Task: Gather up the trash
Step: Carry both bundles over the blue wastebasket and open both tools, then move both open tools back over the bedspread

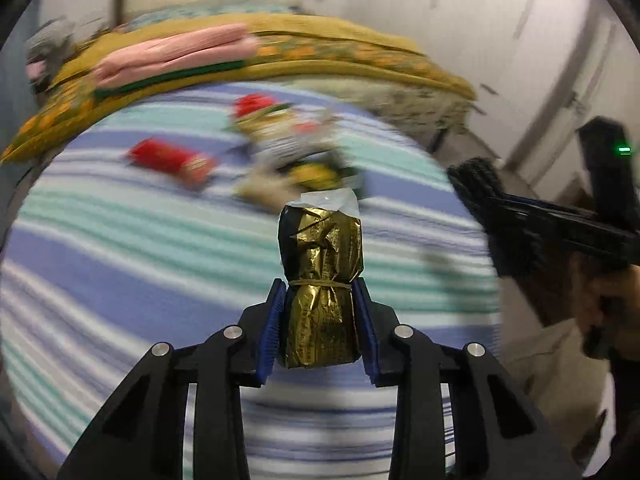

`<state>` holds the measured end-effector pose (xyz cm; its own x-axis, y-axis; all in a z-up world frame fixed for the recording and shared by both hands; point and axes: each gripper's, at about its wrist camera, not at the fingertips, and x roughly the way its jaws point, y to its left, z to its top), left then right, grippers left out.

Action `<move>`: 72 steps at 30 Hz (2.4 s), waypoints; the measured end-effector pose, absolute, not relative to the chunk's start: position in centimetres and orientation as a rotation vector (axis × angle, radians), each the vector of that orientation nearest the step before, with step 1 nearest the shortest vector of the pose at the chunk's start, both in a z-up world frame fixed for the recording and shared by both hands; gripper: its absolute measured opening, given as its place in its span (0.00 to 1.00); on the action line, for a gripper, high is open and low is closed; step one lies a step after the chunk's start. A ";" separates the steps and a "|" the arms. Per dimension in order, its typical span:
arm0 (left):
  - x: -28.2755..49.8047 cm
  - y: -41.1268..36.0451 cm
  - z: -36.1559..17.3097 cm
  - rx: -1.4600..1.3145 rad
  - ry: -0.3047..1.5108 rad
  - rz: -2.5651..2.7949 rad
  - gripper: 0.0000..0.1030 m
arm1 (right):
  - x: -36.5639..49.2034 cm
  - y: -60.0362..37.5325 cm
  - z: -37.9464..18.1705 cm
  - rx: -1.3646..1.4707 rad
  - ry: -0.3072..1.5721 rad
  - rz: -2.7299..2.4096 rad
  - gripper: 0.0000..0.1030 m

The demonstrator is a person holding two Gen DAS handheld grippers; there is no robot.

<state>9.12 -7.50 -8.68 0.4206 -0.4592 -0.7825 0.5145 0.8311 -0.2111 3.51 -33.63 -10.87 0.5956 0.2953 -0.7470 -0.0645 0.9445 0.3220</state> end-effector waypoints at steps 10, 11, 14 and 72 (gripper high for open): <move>8.8 -27.4 -7.8 0.152 0.976 -0.896 0.33 | 1.5 -49.0 -13.9 0.393 0.880 -0.080 0.33; 8.9 -28.6 -8.1 0.161 0.980 -0.907 0.33 | 1.3 -50.2 -14.4 0.405 0.883 -0.093 0.33; 9.3 -33.3 -9.5 0.194 1.004 -0.938 0.33 | 1.1 -53.0 -16.3 0.445 0.893 -0.129 0.33; 12.1 -0.5 -15.5 0.084 0.954 -0.121 0.95 | 7.3 -21.2 -18.7 -0.038 0.939 0.259 0.92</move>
